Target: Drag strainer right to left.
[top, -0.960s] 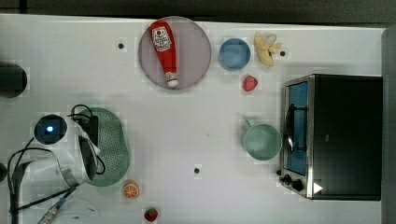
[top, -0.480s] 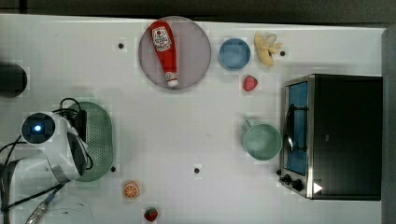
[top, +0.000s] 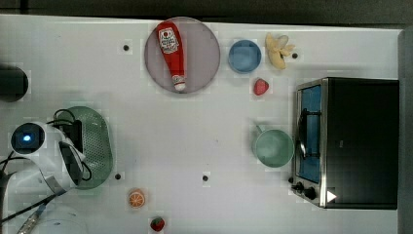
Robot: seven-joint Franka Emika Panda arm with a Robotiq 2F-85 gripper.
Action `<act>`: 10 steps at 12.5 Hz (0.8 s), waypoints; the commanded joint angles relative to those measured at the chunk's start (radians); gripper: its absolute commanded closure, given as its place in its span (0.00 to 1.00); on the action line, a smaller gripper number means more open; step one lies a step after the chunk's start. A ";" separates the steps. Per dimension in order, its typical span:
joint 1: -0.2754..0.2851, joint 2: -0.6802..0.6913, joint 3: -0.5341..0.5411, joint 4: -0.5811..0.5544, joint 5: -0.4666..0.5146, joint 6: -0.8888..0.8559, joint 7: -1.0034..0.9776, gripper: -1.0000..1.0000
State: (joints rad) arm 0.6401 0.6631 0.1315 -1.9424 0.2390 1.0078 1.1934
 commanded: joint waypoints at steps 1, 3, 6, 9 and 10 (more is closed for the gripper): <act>-0.028 -0.175 -0.061 0.006 -0.033 -0.133 -0.192 0.00; -0.033 -0.304 -0.146 0.008 -0.081 -0.240 -0.372 0.00; -0.046 -0.490 -0.326 0.021 -0.123 -0.379 -0.655 0.00; -0.063 -0.640 -0.522 0.056 -0.170 -0.533 -0.949 0.00; -0.071 -0.680 -0.586 0.071 -0.199 -0.601 -1.040 0.00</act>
State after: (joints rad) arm 0.6187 -0.0142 -0.3833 -1.8389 0.0331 0.4343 0.3840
